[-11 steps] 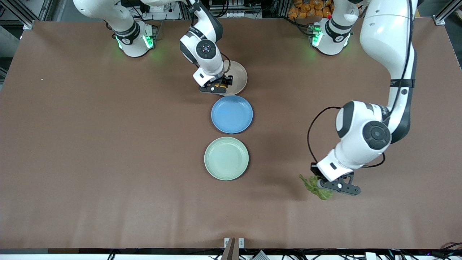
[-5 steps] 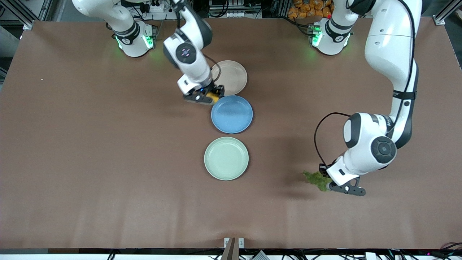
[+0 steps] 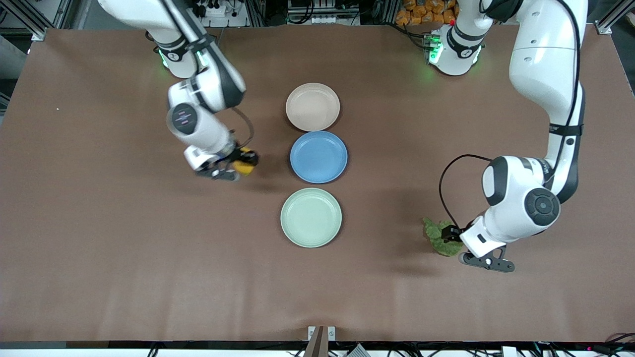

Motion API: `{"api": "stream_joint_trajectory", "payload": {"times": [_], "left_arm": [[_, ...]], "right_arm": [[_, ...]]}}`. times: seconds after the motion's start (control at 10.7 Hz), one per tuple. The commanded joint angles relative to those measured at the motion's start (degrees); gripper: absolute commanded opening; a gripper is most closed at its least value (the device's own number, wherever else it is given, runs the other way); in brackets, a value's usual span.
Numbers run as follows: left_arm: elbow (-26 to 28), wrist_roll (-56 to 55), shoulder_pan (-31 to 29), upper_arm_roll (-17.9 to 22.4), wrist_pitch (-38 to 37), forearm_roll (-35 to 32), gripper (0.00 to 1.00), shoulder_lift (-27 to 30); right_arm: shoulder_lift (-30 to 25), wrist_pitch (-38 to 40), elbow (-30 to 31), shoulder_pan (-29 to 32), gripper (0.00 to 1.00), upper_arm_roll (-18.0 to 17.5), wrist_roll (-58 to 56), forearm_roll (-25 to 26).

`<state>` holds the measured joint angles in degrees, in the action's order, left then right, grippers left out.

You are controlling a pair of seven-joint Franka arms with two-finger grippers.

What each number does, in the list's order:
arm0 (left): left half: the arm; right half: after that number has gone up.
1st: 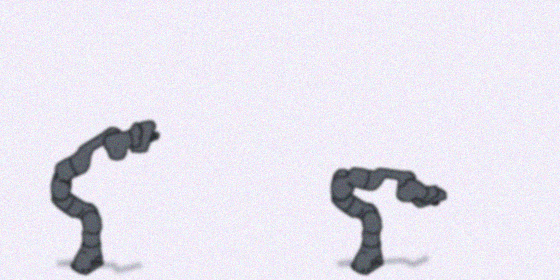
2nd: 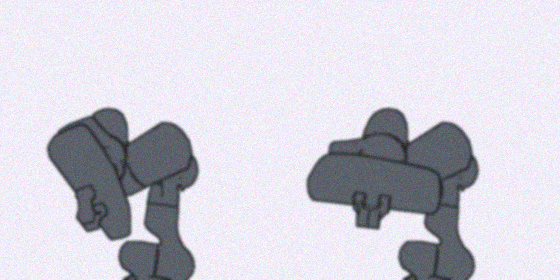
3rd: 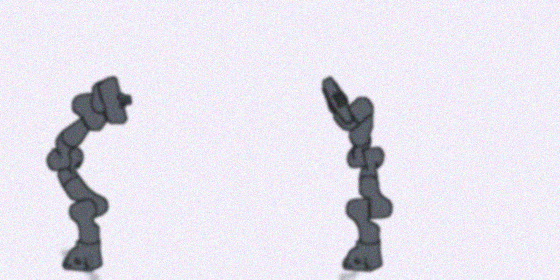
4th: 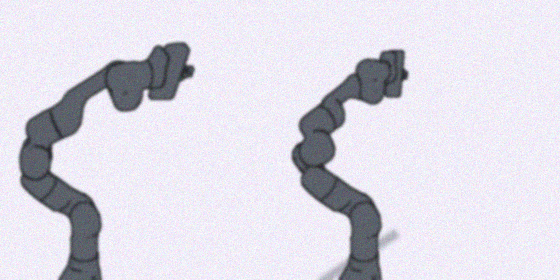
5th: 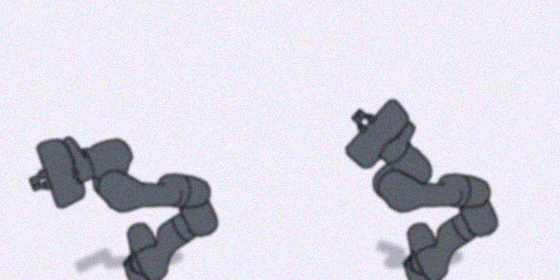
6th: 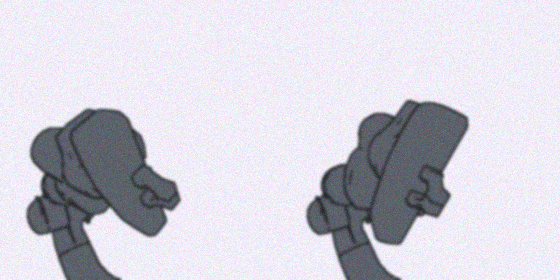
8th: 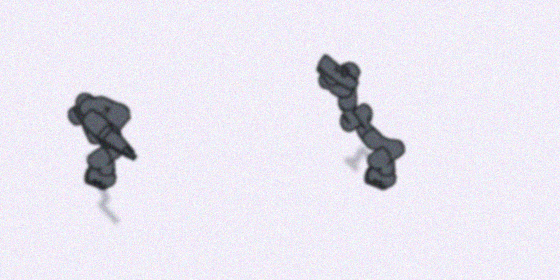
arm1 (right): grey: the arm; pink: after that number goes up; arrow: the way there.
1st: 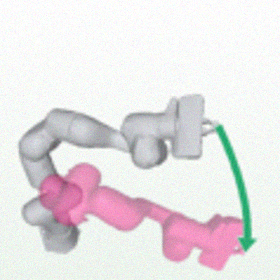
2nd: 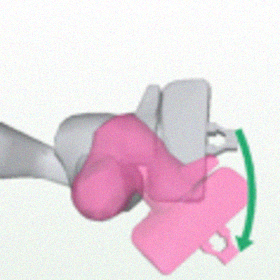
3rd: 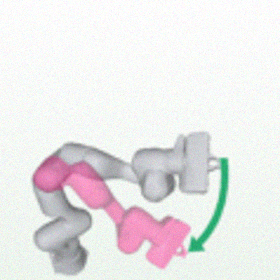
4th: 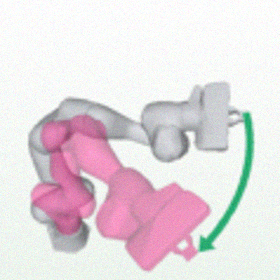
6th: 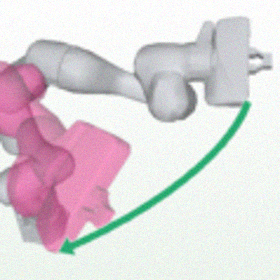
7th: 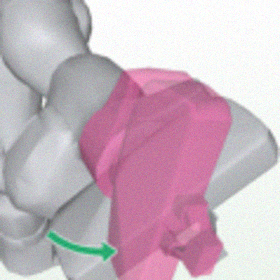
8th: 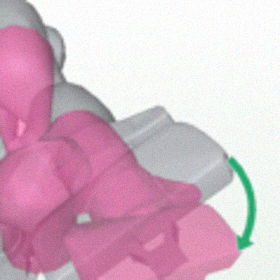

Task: Pick lemon and lettuce from plates
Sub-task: 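Carry the lettuce aside with the left gripper while the right gripper lifts the lemon, then release the lettuce on the table while the right gripper sets down the lemon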

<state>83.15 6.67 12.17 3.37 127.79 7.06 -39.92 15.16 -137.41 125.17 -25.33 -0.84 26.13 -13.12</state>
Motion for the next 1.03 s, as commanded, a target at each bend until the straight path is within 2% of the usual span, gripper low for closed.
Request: {"api": "stream_joint_trajectory", "payload": {"times": [0.0, 0.28, 0.47, 0.56, 0.65, 0.75, 0.84, 0.93], "left_arm": [[0.3, 1.1, -1.4, 0.1, -5.2, 0.9, 1.00, 5.6], [0.3, 1.1, -2.1, 0.5, -9.1, 0.9, 1.00, 10.3], [0.2, 0.9, -3.3, 0.9, -11.9, 0.7, 1.00, 13.7], [0.1, 0.9, -3.8, 1.4, -14.2, 0.8, 1.00, 15.6], [-0.1, 0.9, -4.0, 1.8, -16.4, 0.7, 1.00, 17.3], [-0.4, 0.8, -3.9, 2.9, -19.4, 0.7, 1.00, 18.7], [-1.1, 0.6, -3.9, 3.2, -21.5, 0.7, 1.00, 20.0], [-1.3, 0.4, -4.0, 3.3, -22.7, 0.7, 1.00, 21.5]], "right_arm": [[0.6, 1.4, -0.6, 11.8, 0.03, 0.7, -14.5, 4.2], [3.9, 0.7, -1.8, 21.3, 0.04, 0.7, -23.5, 10.7], [6.8, 0.5, -4.0, 25.1, 0.07, 0.7, -28.3, 11.9], [7.9, 0.3, -4.7, 25.4, 0.12, 0.7, -28.6, 12.0], [8.6, -0.3, -4.9, 25.4, 0.35, 0.7, -28.7, 12.1], [9.0, -0.9, -5.0, 25.6, 0.72, 0.7, -28.7, 12.8], [9.1, -0.9, -5.1, 25.9, 0.97, 0.7, -28.6, 13.0], [9.0, -0.9, -5.3, 25.9, 1.00, 0.7, -28.6, 13.0]]}}
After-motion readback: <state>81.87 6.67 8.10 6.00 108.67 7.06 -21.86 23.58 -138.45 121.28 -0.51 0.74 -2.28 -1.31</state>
